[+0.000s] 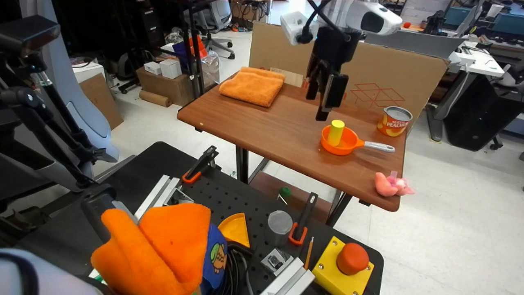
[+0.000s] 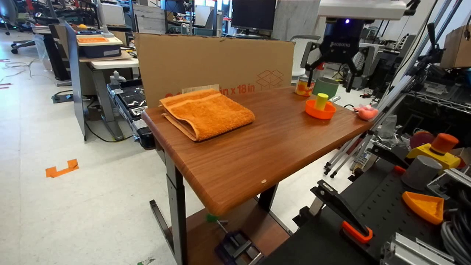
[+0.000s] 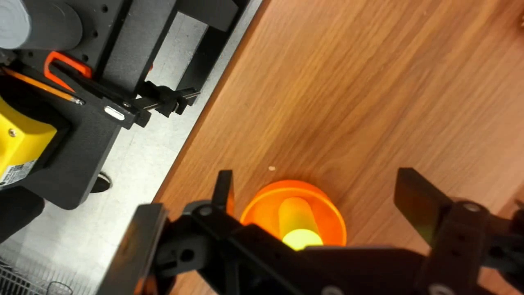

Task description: Pick up the yellow object from the table and put it in the pot

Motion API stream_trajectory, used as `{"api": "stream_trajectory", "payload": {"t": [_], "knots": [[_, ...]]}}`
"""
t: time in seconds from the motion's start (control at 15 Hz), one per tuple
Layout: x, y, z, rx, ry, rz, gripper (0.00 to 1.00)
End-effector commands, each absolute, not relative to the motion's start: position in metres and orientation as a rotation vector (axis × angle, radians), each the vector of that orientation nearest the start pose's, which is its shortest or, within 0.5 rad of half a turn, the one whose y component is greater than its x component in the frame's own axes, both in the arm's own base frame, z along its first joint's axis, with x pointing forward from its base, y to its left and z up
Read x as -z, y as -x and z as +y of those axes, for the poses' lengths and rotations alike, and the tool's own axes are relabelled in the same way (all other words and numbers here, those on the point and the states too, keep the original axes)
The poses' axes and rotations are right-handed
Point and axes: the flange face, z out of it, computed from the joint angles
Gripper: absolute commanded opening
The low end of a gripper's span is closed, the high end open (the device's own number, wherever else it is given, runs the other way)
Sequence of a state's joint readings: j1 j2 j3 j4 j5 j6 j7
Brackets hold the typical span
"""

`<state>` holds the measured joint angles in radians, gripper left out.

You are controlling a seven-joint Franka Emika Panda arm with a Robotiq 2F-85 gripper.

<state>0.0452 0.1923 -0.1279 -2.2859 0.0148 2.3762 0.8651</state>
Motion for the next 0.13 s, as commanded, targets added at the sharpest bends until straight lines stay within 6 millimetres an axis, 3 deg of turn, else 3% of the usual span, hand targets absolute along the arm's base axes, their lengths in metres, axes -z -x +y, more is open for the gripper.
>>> {"api": "stream_trajectory", "payload": {"t": [0.0, 0.07], "knots": [[-0.2710, -0.5118, -0.0417, -0.127, 2.830, 1.452, 1.00], [-0.2766, -0.5069, -0.0412, -0.120, 2.828, 1.441, 1.00]]}}
